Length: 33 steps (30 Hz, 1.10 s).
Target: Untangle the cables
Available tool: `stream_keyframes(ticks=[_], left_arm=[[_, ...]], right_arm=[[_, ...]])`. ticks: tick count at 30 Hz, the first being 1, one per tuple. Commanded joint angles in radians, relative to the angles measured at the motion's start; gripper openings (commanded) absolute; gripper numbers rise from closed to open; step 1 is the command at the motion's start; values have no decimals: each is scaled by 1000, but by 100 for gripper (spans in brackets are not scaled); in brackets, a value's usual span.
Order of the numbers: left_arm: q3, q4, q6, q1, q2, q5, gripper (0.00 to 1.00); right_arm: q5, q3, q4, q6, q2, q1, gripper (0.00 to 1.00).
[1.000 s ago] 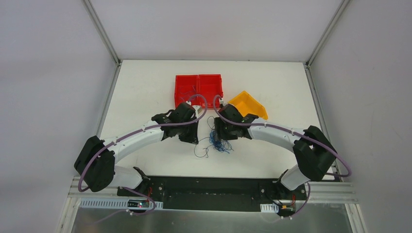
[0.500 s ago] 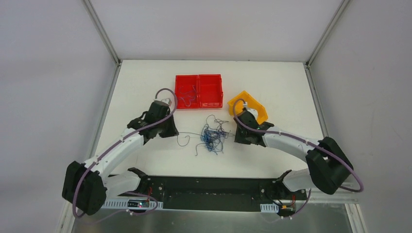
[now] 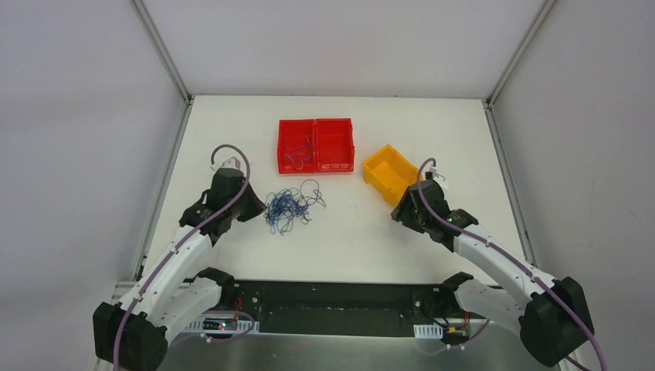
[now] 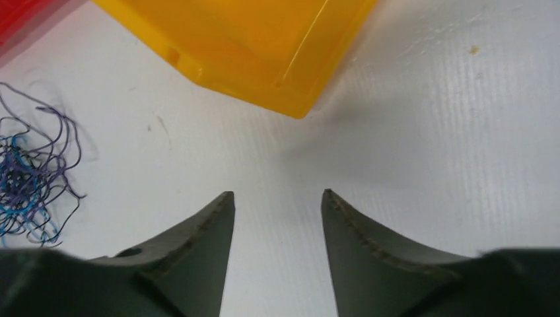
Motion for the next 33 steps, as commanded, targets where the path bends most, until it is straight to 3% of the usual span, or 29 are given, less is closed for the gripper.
stream_keyframes(ticks=[1, 5, 10, 18, 21, 24, 28, 33], left_arm=[[35, 81, 90, 6, 66, 264, 0], [78, 135, 123, -25, 130, 447, 0], [213, 142, 176, -258, 197, 374, 0], [562, 150, 218, -525, 463, 393, 0], [667, 150, 226, -544, 479, 442, 0], [684, 151, 240, -541, 406, 358, 0], [632, 150, 233, -504, 355, 330, 0], [508, 150, 197, -478, 430, 321, 0]], right_arm=[[-142, 45, 53, -72, 6, 1, 58], [-245, 84, 98, -84, 46, 15, 62], [-279, 71, 171, -56, 27, 19, 61], [-31, 15, 126, -32, -179, 15, 60], [-4, 6, 110, -53, -226, 8, 60], [-1, 23, 66, -68, -226, 8, 60], [-54, 4, 98, -83, -226, 6, 60], [-125, 4, 133, -97, -172, 7, 60]])
